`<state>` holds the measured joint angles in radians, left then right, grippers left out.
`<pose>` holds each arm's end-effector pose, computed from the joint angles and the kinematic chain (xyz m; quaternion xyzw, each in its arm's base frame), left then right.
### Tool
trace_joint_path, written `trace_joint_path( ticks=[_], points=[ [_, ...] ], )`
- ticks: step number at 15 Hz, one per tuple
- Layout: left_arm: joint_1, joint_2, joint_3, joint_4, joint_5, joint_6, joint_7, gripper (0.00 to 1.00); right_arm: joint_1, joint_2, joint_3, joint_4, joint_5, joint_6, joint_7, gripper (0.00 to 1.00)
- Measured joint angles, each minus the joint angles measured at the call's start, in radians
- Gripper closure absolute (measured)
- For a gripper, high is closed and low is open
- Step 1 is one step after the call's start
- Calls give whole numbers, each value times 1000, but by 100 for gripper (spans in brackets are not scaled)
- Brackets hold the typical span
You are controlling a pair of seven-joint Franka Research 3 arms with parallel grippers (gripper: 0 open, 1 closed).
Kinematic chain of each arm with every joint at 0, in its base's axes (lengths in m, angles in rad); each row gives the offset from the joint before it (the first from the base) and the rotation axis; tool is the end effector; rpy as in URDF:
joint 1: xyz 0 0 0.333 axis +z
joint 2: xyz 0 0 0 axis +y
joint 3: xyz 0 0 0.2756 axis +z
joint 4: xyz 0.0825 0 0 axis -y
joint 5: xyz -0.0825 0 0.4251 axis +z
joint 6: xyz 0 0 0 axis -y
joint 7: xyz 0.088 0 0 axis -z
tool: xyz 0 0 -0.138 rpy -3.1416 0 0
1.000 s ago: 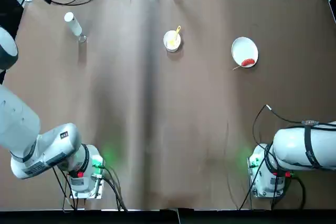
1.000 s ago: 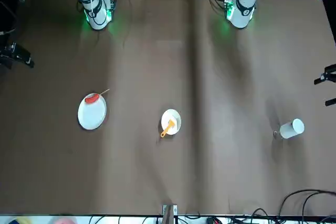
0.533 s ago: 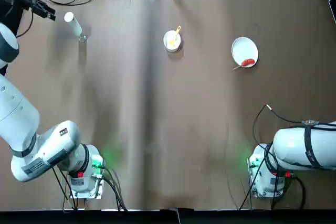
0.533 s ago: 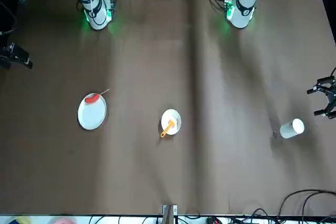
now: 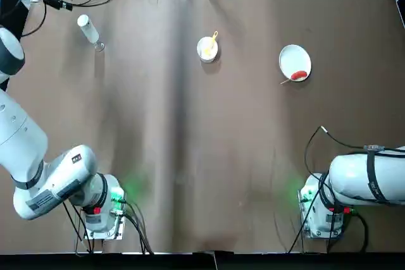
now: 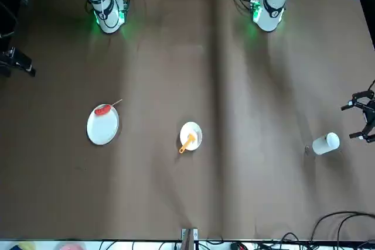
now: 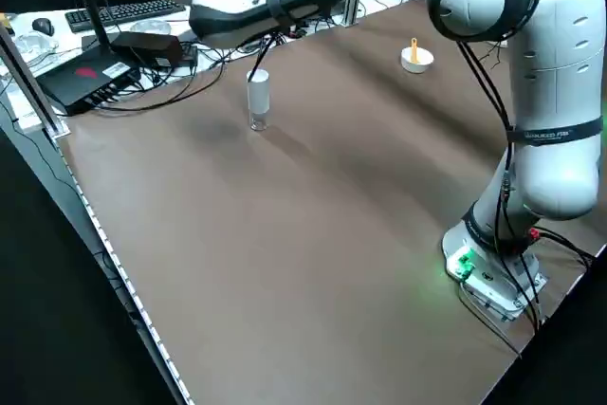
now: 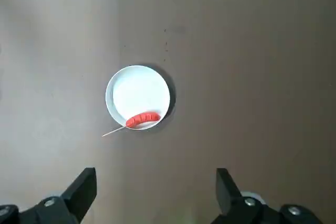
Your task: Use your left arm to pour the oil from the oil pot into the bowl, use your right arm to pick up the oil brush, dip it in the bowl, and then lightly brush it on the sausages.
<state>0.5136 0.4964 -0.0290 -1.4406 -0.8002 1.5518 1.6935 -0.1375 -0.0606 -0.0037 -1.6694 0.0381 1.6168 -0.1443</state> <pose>0.6432 0.2282 0.3410 0.7800 -0.4565 0.2642 0.3368 0.5776 -0.0770 0.5422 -0.9998 -0.0008 -0.0067 0.0184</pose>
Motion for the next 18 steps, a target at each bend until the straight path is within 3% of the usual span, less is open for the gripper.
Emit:
trace_joint_path(
  ticks=[4, 7, 12, 18],
  points=[
    [0, -4, -17, 14, -2, 4, 232, 0, 0, 0, 5, 0, 0, -13, 0, 0],
    [1, 14, -15, 13, -19, 71, 410, 0, 1, 0, 10, 0, 0, -27, 0, 0],
    [14, 89, -11, 12, -55, 177, 458, 0, 0, -2, 8, 1, 0, -42, 0, 0],
    [57, 172, -6, 7, -131, 191, 461, 0, 1, -10, 9, 3, 0, -54, -1, 0]
  ],
)
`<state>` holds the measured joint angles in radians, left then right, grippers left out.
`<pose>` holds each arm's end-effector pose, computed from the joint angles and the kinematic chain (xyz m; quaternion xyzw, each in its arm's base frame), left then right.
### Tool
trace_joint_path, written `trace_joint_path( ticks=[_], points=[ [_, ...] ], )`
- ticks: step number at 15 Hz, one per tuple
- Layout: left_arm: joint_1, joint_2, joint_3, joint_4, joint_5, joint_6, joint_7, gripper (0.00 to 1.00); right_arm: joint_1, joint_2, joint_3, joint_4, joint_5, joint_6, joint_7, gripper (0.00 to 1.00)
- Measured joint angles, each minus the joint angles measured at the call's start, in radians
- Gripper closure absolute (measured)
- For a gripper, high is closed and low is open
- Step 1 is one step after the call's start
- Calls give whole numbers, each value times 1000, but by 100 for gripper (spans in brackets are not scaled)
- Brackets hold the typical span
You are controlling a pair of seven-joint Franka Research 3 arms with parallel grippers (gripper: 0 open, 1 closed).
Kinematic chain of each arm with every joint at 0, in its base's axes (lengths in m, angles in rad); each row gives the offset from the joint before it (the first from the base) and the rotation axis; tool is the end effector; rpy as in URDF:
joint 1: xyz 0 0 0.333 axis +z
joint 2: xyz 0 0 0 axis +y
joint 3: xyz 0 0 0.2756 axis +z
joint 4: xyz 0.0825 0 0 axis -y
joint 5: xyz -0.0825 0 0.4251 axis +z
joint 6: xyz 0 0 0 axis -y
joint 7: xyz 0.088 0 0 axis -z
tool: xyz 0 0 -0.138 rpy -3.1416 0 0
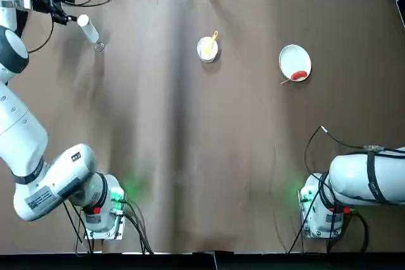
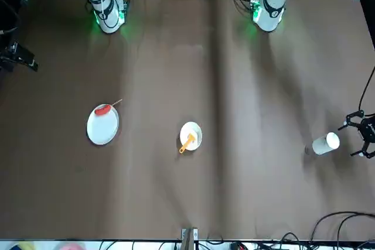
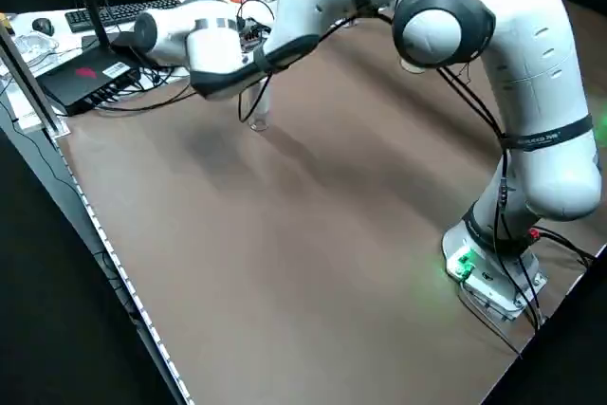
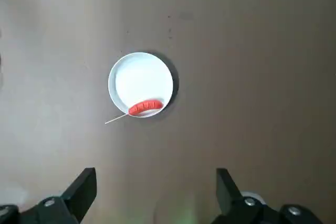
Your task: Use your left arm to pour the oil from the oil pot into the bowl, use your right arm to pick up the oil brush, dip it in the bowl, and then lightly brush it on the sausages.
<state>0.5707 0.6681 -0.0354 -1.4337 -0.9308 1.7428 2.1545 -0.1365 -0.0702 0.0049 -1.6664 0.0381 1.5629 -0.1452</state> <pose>0.6526 0.2781 0.2383 0.7159 -0.5252 0.3849 0.2521 0.5691 -0.0699 0.5446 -0.9997 -0.0066 0.0139 0.0210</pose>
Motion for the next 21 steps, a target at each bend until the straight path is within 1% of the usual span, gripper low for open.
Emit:
trace_joint_path(
  ticks=[4, 9, 13, 21],
  points=[
    [21, 24, 0, -10, -19, -16, 3, 0, -2, -1, -6, 21, 0, 38, 0, 0],
    [22, 46, 0, -18, -44, -99, 3, 0, -2, -1, -5, 23, 0, 34, 0, 0],
    [29, 78, 0, -22, -101, -102, 3, 0, -2, -1, -6, 22, 0, 16, 0, 0],
    [37, 131, -1, -23, -160, -104, 3, 0, -2, -1, -6, 20, 0, -12, 0, 0]
  ],
)
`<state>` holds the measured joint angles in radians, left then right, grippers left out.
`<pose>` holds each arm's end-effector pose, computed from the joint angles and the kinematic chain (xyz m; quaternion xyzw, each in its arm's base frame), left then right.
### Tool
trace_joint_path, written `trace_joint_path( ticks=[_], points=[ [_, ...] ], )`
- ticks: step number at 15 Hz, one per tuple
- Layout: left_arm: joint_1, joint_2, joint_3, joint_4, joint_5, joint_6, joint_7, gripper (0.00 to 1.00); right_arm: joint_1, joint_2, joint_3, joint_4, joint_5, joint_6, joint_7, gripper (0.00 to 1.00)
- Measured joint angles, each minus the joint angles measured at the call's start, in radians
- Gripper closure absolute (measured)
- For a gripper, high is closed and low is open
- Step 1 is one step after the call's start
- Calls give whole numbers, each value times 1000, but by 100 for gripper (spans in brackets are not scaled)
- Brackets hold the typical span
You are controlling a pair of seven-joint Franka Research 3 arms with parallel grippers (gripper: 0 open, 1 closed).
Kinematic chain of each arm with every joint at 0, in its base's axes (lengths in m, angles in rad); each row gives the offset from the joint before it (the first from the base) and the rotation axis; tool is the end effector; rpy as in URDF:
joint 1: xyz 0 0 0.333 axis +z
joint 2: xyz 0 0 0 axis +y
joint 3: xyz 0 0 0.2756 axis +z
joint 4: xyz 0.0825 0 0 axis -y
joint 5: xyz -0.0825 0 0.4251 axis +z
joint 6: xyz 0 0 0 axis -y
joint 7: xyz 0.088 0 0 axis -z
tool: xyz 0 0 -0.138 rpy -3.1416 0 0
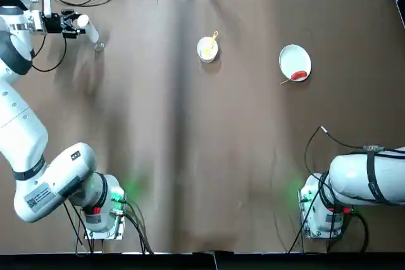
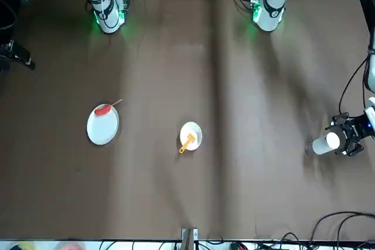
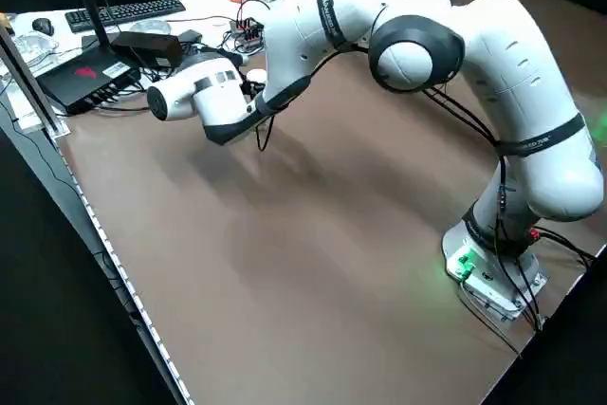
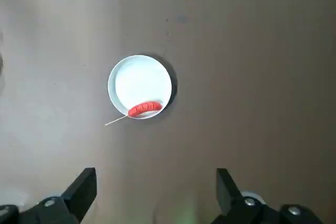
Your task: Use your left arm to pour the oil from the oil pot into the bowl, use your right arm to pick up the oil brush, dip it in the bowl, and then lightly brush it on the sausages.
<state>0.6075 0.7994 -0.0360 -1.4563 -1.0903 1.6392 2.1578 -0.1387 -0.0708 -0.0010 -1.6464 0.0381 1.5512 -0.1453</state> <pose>0.6291 0.2690 0.1556 0.7031 -0.4409 0.4306 0.3547 0.5681 -0.0745 0.5542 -0.9997 -0.0029 0.0094 0.0206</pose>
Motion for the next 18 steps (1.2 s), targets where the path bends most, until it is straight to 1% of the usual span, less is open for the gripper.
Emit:
trace_joint_path(
  ticks=[4, 7, 11, 15, 18],
  points=[
    [-6, 43, -1, -1, 0, 2, 0, 0, -1, 0, -2, 0, 0, 1, 0, 0],
    [-16, 55, -3, -1, -1, 26, 0, 0, -7, 0, -5, 0, 0, 1, 0, 0],
    [-17, 79, -3, -1, -67, 76, 0, 0, -8, 0, -4, 0, 0, 0, 0, 0],
    [-17, 104, -3, -1, -103, 96, 41, 0, -7, 0, 3, -1, 0, -20, 0, 0],
    [-17, 115, -3, -1, -105, 98, 92, 0, -9, 0, -1, -1, 0, -24, 0, 0]
  ],
)
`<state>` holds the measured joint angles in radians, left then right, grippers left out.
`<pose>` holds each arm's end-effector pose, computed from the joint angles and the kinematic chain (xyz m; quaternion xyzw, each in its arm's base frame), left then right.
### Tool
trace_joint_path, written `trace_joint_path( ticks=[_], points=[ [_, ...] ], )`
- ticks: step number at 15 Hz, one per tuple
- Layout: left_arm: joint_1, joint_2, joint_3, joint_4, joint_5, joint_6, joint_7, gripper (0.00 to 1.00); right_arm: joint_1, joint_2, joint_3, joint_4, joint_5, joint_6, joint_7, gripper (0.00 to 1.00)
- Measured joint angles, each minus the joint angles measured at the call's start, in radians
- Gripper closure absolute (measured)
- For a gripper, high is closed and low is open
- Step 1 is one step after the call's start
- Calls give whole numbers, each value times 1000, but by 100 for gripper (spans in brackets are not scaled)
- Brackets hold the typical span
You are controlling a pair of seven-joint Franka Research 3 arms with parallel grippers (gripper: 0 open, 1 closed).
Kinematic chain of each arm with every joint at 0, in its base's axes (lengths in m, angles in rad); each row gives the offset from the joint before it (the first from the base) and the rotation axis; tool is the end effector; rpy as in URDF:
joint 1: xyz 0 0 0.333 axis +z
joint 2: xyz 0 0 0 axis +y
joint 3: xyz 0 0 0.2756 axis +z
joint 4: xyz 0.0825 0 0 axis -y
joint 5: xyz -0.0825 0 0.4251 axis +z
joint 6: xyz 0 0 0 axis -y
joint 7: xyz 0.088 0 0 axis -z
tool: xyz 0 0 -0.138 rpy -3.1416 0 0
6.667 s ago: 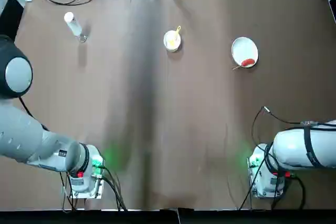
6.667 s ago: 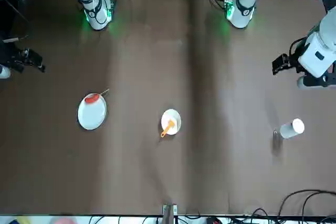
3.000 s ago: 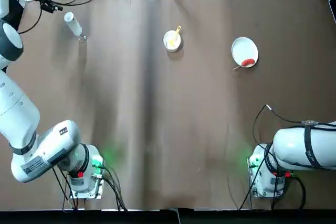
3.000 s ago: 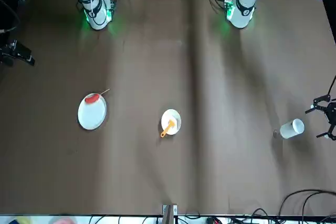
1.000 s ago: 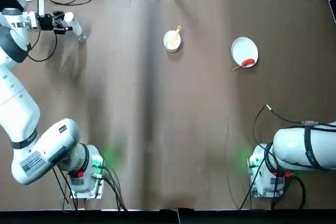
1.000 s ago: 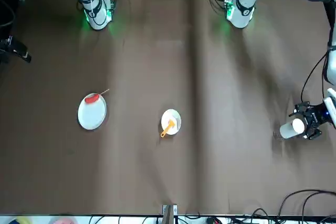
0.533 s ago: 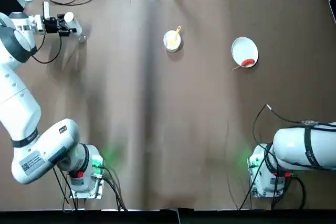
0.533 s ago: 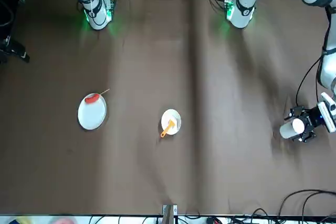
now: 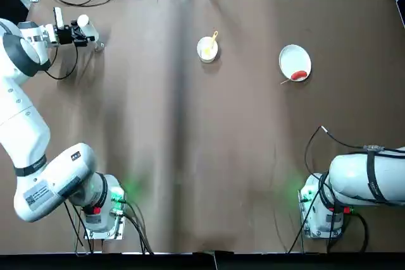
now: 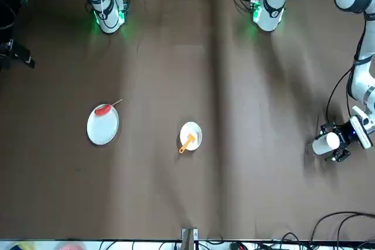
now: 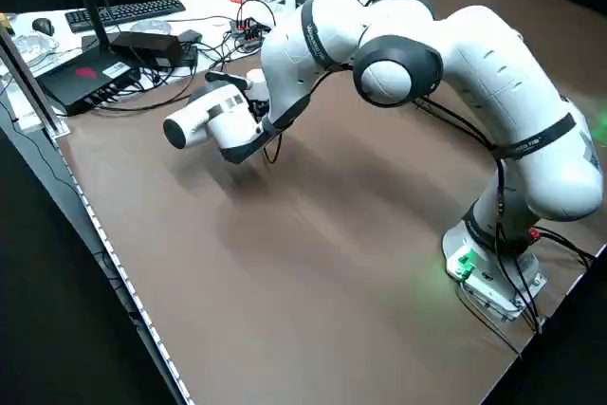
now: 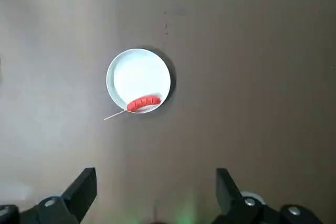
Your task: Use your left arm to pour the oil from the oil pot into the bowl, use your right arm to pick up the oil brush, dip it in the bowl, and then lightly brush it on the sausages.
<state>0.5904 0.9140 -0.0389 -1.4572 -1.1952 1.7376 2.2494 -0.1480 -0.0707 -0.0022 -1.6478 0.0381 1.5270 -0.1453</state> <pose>0.6288 0.2569 0.0824 0.7104 -0.4083 0.4611 0.3406 0.5638 -0.0799 0.5514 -0.9995 0.0021 0.0220 0.0226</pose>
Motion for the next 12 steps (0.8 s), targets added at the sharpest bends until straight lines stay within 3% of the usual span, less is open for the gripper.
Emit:
trace_joint_path(
  ticks=[7, 12],
  points=[
    [-20, 5, -4, -6, -34, 1, 70, 2, 0, 0, 5, 0, 0, -24, 0, 0],
    [-31, 6, -5, -18, -41, 1, 71, 10, 2, -1, 13, 2, 0, -79, -1, 0]
  ],
)
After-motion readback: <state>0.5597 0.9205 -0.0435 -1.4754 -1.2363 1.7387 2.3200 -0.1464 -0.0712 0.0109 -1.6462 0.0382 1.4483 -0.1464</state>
